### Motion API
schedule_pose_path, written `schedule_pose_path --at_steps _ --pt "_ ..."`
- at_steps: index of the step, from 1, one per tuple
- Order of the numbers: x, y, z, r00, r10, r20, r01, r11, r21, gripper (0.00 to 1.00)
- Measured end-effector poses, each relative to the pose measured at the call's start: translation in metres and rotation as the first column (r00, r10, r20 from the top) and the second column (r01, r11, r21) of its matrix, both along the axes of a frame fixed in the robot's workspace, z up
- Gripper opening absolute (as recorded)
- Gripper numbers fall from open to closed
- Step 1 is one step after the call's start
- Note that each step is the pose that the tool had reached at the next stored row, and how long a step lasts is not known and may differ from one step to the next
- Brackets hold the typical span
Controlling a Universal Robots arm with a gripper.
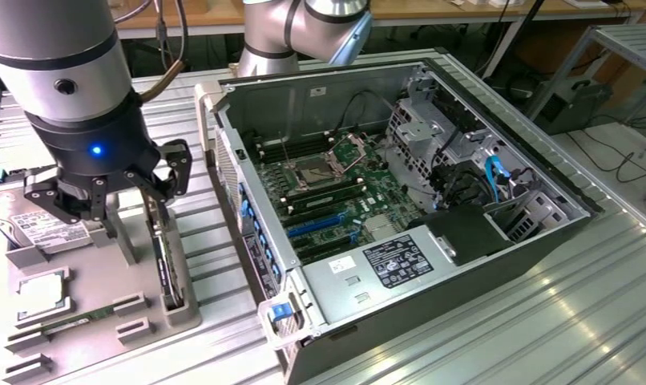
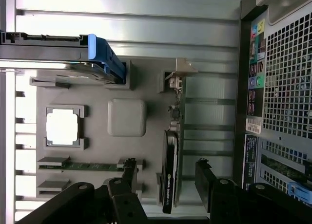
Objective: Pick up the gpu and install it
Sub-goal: 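Pick up the gpu and move the gpu toward the slot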
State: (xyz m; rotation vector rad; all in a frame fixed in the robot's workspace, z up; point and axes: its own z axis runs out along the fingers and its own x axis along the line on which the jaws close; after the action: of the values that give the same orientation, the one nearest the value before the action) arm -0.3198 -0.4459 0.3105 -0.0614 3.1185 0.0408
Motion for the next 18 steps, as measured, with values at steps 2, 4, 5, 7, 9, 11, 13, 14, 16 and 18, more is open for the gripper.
schedule_pose_path --at_steps 2,4,5,7,9,11,13,14,16,18 --pt "0.000 -0.0003 -0.0014 1.0000 0.000 0.0000 0.000 1.0000 0.0000 0.60" --pt "0.000 -0.0007 -0.0028 1.0000 0.000 -0.0001 0.000 1.0000 -0.0001 0.60" --pt "0.000 -0.0008 -0.0034 1.0000 0.000 -0.0001 0.000 1.0000 -0.0001 0.60" --pt "0.000 -0.0011 -0.0051 1.0000 0.000 0.0000 0.000 1.0000 0.0000 0.60" --pt "0.000 -0.0017 -0.0076 1.0000 0.000 -0.0001 0.000 1.0000 -0.0001 0.60" --pt "0.000 -0.0022 -0.0094 1.0000 0.000 0.0000 0.000 1.0000 0.0000 0.60" --pt "0.000 -0.0027 -0.0107 1.0000 0.000 -0.0002 0.000 1.0000 -0.0001 0.60" --pt "0.000 -0.0029 -0.0114 1.0000 0.000 -0.0001 0.000 1.0000 -0.0001 0.60" --pt "0.000 -0.0033 -0.0128 1.0000 0.000 -0.0001 0.000 1.0000 0.0000 0.60" --pt "0.000 -0.0038 -0.0141 1.0000 0.000 -0.0001 0.000 1.0000 -0.0001 0.60"
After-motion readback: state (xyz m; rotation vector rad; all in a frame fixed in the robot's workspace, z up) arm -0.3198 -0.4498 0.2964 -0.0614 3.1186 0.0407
